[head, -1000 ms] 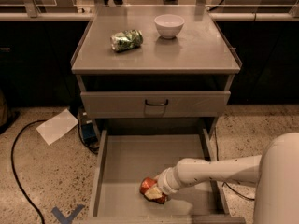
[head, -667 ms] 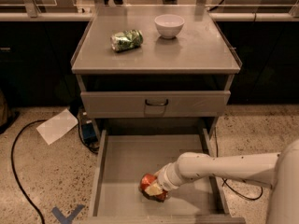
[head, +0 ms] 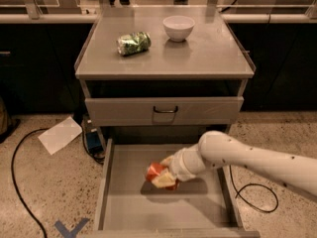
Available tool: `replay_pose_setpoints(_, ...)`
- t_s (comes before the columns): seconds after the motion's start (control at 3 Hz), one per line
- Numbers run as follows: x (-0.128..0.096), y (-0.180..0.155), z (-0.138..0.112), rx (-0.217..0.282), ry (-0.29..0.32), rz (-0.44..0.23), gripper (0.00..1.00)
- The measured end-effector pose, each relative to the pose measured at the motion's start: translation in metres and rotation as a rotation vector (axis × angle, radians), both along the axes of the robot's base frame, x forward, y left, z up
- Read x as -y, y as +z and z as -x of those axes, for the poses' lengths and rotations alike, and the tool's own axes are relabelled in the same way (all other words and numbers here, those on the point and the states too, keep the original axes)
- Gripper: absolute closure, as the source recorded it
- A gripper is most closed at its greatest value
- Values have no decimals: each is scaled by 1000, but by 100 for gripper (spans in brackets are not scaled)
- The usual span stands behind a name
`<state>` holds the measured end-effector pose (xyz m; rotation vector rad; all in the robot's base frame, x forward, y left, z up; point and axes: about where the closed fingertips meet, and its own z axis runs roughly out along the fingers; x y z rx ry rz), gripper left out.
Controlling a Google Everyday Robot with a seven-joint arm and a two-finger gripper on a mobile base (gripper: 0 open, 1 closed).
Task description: Pick coke can from middle drawer and place on counter
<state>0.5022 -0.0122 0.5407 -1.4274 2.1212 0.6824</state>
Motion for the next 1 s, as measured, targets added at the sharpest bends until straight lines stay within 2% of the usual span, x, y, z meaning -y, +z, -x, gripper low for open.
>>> replay_pose_setpoints(0.33,-3,84,-18,59,51,-93,100)
replay_pose_setpoints(1.0,-15,234,-55,181,127,-178,100)
